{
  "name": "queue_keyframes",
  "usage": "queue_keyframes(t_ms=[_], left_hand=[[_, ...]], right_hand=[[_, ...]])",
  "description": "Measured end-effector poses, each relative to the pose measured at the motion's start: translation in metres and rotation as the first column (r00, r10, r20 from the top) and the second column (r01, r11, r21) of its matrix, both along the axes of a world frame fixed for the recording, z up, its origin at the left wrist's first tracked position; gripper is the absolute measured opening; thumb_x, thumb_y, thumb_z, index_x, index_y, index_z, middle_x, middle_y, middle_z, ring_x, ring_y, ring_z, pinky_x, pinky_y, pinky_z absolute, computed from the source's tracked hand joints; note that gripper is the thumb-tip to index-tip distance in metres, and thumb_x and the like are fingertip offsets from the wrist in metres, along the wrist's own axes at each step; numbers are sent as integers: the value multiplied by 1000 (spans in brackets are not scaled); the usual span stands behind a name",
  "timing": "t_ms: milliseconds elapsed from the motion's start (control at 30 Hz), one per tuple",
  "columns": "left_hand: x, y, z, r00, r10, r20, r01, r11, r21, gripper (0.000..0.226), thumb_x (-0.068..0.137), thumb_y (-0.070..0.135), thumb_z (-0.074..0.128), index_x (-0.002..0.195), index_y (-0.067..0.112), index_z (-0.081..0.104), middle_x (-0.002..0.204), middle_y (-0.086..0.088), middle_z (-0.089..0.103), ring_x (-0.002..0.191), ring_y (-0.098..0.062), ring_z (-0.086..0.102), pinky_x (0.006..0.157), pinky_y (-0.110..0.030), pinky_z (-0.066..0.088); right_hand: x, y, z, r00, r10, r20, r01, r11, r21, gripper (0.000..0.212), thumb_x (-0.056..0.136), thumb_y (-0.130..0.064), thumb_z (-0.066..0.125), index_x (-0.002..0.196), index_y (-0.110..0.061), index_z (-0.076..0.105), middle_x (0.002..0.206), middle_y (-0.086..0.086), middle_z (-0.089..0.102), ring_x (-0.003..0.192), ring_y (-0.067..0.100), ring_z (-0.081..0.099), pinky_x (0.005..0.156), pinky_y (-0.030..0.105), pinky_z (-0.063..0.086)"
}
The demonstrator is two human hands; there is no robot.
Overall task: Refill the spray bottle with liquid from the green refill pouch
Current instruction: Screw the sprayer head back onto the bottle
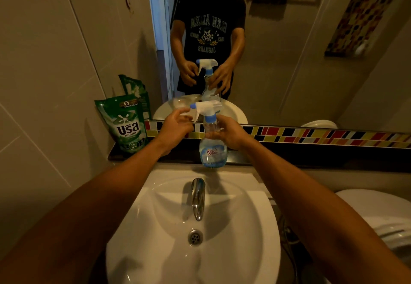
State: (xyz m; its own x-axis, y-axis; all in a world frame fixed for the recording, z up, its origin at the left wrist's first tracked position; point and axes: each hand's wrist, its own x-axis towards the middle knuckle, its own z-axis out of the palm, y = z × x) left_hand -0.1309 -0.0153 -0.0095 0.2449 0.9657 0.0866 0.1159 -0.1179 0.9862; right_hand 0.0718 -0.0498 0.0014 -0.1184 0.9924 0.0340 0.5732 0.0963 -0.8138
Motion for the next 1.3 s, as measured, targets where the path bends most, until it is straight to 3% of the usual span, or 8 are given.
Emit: queue_keyframes(t_ms=[100,233,333,533,767,967,1200,1300], left_hand=[[6,-1,-31,996,13,-88,-20,997,-81,48,91,1,64,137,6,52,126,-13,65,121,-29,61,97,-33,51],[23,-3,-65,976,-25,-218,-13,985,-172,58,96,16,62,150,12,40,148,-15,47,137,-27,45,102,-35,43],[36,-2,-74,977,-87,-195,43,975,-218,57,100,18,56,153,17,33,152,-13,43,143,-28,37,105,-37,41],[61,18,-82,984,-98,-147,56,962,-266,42,103,21,51,144,24,44,137,-5,57,124,-24,56,74,-22,48],[82,41,-93,987,-41,-156,-9,951,-308,45,103,26,50,147,26,41,141,-8,56,128,-34,53,95,-40,46],[84,42,-97,992,-50,-115,12,951,-308,46,104,20,48,148,20,39,141,-11,55,129,-33,52,78,-20,44],[83,43,-99,993,-59,-102,27,957,-290,45,105,20,46,149,19,37,141,-13,55,130,-36,51,78,-19,51],[82,44,-98,993,-75,-93,44,955,-294,45,105,20,46,149,18,37,142,-14,54,131,-37,49,91,-29,49]], right_hand=[[3,7,-8,999,-44,-9,44,999,-13,43,92,-20,81,131,-17,63,118,3,72,110,20,69,100,43,58],[9,16,-11,999,-40,-29,40,999,-28,48,92,-19,79,136,-15,61,124,7,71,117,25,67,104,49,56],[15,28,-13,999,-32,-29,31,999,-29,47,92,-18,79,135,-13,61,124,9,71,117,26,67,104,51,56],[26,52,-21,998,-33,-57,31,999,-34,49,95,-16,75,140,-13,56,126,6,69,118,25,66,104,49,56],[36,74,-37,988,-72,-140,68,997,-36,57,95,-11,74,147,-15,50,140,7,64,130,28,62,109,51,54],[36,73,-49,972,-124,-202,120,992,-31,56,97,-9,72,147,-14,49,141,6,63,129,23,62,105,43,54],[29,73,-60,958,-179,-222,182,983,-8,50,97,-12,73,142,-17,52,136,3,66,128,21,62,105,43,55],[29,71,-63,957,-181,-225,185,983,-2,52,97,-11,72,144,-17,51,138,4,65,130,22,62,106,45,55]])
